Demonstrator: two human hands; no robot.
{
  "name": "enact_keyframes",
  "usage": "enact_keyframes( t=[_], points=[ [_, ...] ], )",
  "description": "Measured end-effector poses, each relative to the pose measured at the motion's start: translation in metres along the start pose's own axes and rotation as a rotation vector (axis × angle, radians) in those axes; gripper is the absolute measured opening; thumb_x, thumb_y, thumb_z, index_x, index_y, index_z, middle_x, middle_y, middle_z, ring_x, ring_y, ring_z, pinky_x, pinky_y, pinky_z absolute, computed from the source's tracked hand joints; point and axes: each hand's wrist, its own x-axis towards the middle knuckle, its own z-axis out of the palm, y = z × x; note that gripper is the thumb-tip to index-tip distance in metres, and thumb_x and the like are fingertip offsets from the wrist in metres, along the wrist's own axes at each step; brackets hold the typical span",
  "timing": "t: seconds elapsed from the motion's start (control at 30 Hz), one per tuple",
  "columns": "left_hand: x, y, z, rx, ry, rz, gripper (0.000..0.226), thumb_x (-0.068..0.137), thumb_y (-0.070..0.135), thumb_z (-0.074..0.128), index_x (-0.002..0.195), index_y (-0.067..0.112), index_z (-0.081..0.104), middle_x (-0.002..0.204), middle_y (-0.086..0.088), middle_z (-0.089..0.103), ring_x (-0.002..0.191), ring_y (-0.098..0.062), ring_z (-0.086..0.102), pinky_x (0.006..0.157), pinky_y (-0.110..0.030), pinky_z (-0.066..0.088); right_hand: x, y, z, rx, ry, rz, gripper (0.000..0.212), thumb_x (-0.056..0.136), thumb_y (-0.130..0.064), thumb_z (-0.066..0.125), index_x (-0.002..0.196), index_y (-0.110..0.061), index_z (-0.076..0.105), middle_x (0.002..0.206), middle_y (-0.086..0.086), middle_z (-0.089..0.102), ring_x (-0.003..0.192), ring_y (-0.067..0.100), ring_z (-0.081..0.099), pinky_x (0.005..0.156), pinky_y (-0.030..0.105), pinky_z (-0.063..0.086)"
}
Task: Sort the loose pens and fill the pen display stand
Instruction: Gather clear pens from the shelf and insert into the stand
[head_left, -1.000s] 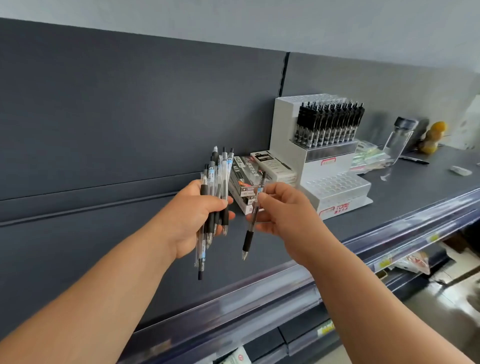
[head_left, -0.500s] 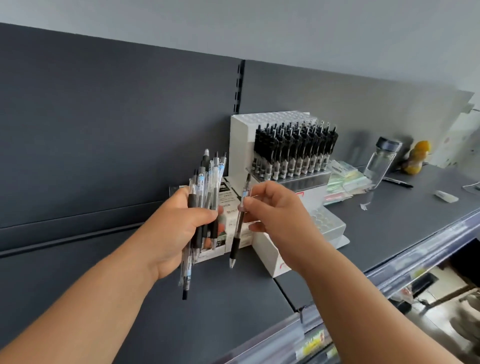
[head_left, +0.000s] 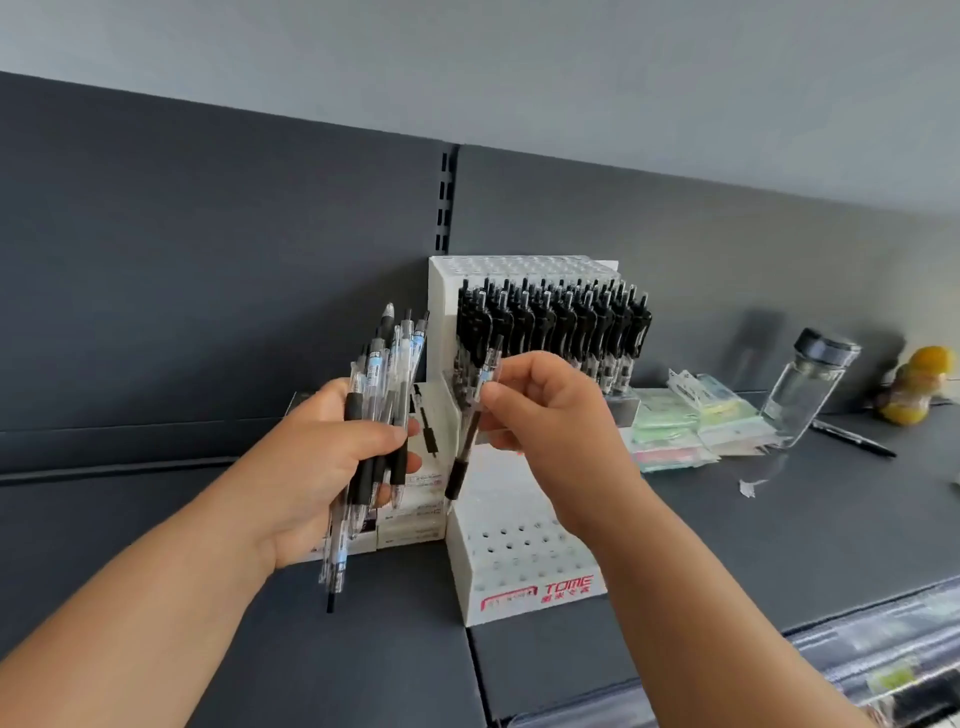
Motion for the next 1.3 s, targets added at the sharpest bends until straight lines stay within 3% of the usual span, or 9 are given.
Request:
enact_keyframes(
  t=[0.13, 0.33, 0.43, 0.57, 0.73, 0.9, 1.1, 1.2, 1.3],
  points=[
    [-0.005, -0.005, 0.027, -0.024, 0.09, 0.011, 0.031, 0.09, -0.004, 0.054, 0.114, 0.016, 0.055, 0.089, -0.004, 0.069, 0.065, -0.015, 0.067, 0.047, -0.028, 0.045, 0.01, 0.003, -0.027, -0.042, -0.044, -0.055, 0.011, 0.088, -0.008, 0.062, 0.084, -0.018, 0.061, 0.08, 0.007, 0.07, 0.073, 0.017, 0.068, 0.066, 0.028, 0.058],
    [-0.013, -0.011, 0.05, -0.031, 0.212, 0.034, 0.031, 0.09, -0.004, 0.053, 0.112, 0.017, 0.056, 0.09, -0.003, 0.069, 0.066, -0.016, 0.066, 0.053, -0.031, 0.045, 0.021, 0.015, -0.041, -0.135, -0.126, -0.105, 0.01, 0.09, -0.014, 0.06, 0.085, -0.023, 0.061, 0.079, 0.006, 0.069, 0.079, 0.031, 0.065, 0.073, 0.047, 0.056],
    [-0.015, -0.015, 0.054, -0.027, 0.238, 0.021, 0.032, 0.09, -0.004, 0.053, 0.111, 0.019, 0.056, 0.093, -0.004, 0.069, 0.071, -0.019, 0.065, 0.054, -0.031, 0.045, 0.022, 0.024, -0.041, -0.171, -0.138, -0.118, 0.011, 0.091, -0.017, 0.059, 0.085, -0.024, 0.062, 0.074, 0.001, 0.068, 0.074, 0.027, 0.064, 0.071, 0.043, 0.056],
    [-0.015, -0.015, 0.054, -0.013, 0.244, 0.005, 0.032, 0.091, -0.005, 0.052, 0.11, 0.02, 0.056, 0.098, -0.006, 0.069, 0.073, -0.02, 0.065, 0.052, -0.029, 0.045, 0.02, 0.034, -0.036, -0.192, -0.14, -0.12, 0.011, 0.092, -0.017, 0.058, 0.084, -0.024, 0.063, 0.07, -0.004, 0.067, 0.064, 0.009, 0.061, 0.07, 0.034, 0.055],
    [-0.012, -0.016, 0.048, 0.006, 0.234, -0.007, 0.031, 0.09, -0.005, 0.052, 0.109, 0.02, 0.056, 0.1, -0.006, 0.069, 0.077, -0.022, 0.064, 0.05, -0.028, 0.046, 0.019, 0.04, -0.028, -0.207, -0.115, -0.135, 0.013, 0.091, -0.017, 0.058, 0.083, -0.025, 0.062, 0.071, -0.003, 0.068, 0.07, 0.011, 0.063, 0.073, 0.036, 0.056],
    [-0.012, -0.021, 0.042, -0.003, 0.237, -0.024, 0.03, 0.09, -0.005, 0.052, 0.109, 0.018, 0.057, 0.094, -0.005, 0.07, 0.073, -0.02, 0.066, 0.053, -0.03, 0.045, 0.009, 0.056, -0.021, -0.445, -0.17, -0.125, 0.011, 0.093, -0.02, 0.056, 0.082, -0.02, 0.06, 0.065, -0.001, 0.063, 0.047, 0.009, 0.046, 0.048, 0.028, 0.043],
    [-0.014, -0.025, 0.04, 0.006, 0.227, -0.038, 0.031, 0.089, -0.005, 0.053, 0.115, 0.012, 0.055, 0.105, -0.011, 0.069, 0.077, -0.023, 0.066, 0.053, -0.03, 0.047, 0.003, 0.065, -0.017, -0.507, -0.148, -0.11, 0.011, 0.094, -0.022, 0.055, 0.085, -0.018, 0.06, 0.07, -0.002, 0.066, 0.069, 0.016, 0.064, 0.063, 0.039, 0.054],
    [-0.017, -0.026, 0.042, 0.0, 0.212, -0.036, 0.033, 0.089, -0.005, 0.054, 0.116, 0.014, 0.055, 0.101, -0.008, 0.071, 0.076, -0.021, 0.067, 0.051, -0.029, 0.046, 0.005, 0.06, -0.02, -0.577, -0.159, -0.082, 0.015, 0.091, -0.027, 0.059, 0.079, -0.019, 0.06, 0.065, -0.007, 0.061, 0.064, 0.012, 0.061, 0.062, 0.037, 0.054],
    [-0.02, -0.026, 0.044, 0.002, 0.203, -0.018, 0.034, 0.087, -0.003, 0.058, 0.114, 0.017, 0.057, 0.092, -0.004, 0.073, 0.073, -0.019, 0.066, 0.051, -0.028, 0.045, 0.001, 0.046, -0.025, -0.531, -0.061, -0.128, 0.018, 0.09, -0.032, 0.061, 0.076, -0.021, 0.058, 0.061, -0.006, 0.057, 0.054, 0.009, 0.051, 0.053, 0.027, 0.047]
  ],
)
